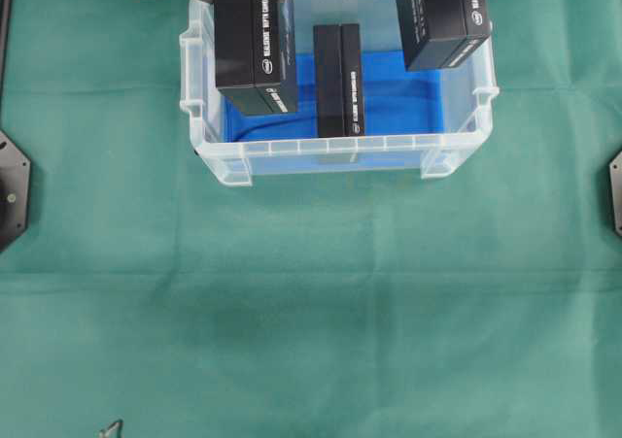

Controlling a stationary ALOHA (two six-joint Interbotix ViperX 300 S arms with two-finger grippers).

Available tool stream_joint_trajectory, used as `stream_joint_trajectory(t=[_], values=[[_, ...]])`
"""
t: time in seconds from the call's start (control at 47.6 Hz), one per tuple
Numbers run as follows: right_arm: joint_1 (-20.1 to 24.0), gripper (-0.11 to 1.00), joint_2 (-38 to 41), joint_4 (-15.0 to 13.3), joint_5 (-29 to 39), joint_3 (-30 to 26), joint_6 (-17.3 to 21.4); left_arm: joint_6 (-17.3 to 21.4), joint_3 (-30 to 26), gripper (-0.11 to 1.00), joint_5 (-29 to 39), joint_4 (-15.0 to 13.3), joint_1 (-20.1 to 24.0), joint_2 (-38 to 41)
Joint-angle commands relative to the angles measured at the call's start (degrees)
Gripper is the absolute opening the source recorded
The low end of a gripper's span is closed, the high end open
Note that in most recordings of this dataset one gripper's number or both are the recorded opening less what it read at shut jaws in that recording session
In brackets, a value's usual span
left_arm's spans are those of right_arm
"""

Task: Take the box out of the case with both arms.
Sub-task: 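Lift both held box pairs straight up out of the bin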

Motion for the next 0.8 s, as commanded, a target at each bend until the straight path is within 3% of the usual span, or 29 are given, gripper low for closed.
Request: stream_joint_trajectory(t=[0.0,0.778], values=[[0.18,0.65,-2.29,-0.26,0.00,-1.58,0.00,0.00,-1.49,0.64,-0.18,0.18,-0.18,-1.05],[1.05,0.65,-2.29,0.00,2.02,-1.67,0.53,-0.18,-1.67,0.64,-0.18,0.18,-1.23,-1.05]])
